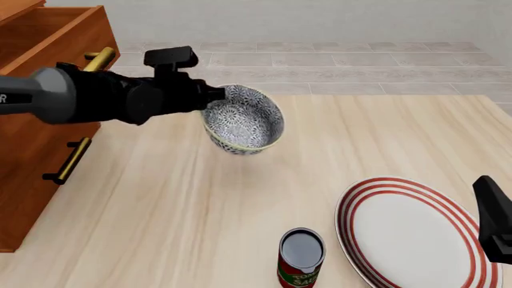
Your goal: Put the bowl on top of the cabinet.
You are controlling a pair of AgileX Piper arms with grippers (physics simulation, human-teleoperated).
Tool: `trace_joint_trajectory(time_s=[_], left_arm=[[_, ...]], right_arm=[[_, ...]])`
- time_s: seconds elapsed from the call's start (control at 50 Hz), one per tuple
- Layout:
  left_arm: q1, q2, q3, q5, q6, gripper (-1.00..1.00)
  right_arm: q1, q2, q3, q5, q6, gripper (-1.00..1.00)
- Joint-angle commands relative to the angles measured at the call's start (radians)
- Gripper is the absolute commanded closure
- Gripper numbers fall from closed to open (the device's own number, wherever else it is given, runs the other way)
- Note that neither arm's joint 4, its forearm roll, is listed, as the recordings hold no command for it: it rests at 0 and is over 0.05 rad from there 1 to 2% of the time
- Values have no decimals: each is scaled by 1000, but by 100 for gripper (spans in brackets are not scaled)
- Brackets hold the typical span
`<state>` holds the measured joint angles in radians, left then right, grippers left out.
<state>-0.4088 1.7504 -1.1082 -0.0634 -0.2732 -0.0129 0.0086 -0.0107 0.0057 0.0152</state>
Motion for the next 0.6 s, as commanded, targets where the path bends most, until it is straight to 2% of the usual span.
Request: trace_joint_trajectory(time_s=[0.02, 0.04, 0.1, 0.32, 0.6], left_arm=[[9, -97, 13, 41, -35, 100], [6, -123, 18, 50, -68, 100], [7, -149, 22, 57, -70, 100], [-23, -227, 16, 106, -170, 100], [-16, -271, -24, 164, -233, 100]], right_arm=[[0, -2, -5, 5, 3, -100], [-1, -2, -5, 5, 5, -100], [-1, -4, -2, 4, 6, -100], [-3, -5, -7, 6, 12, -100], [-5, -6, -2, 1, 18, -100]])
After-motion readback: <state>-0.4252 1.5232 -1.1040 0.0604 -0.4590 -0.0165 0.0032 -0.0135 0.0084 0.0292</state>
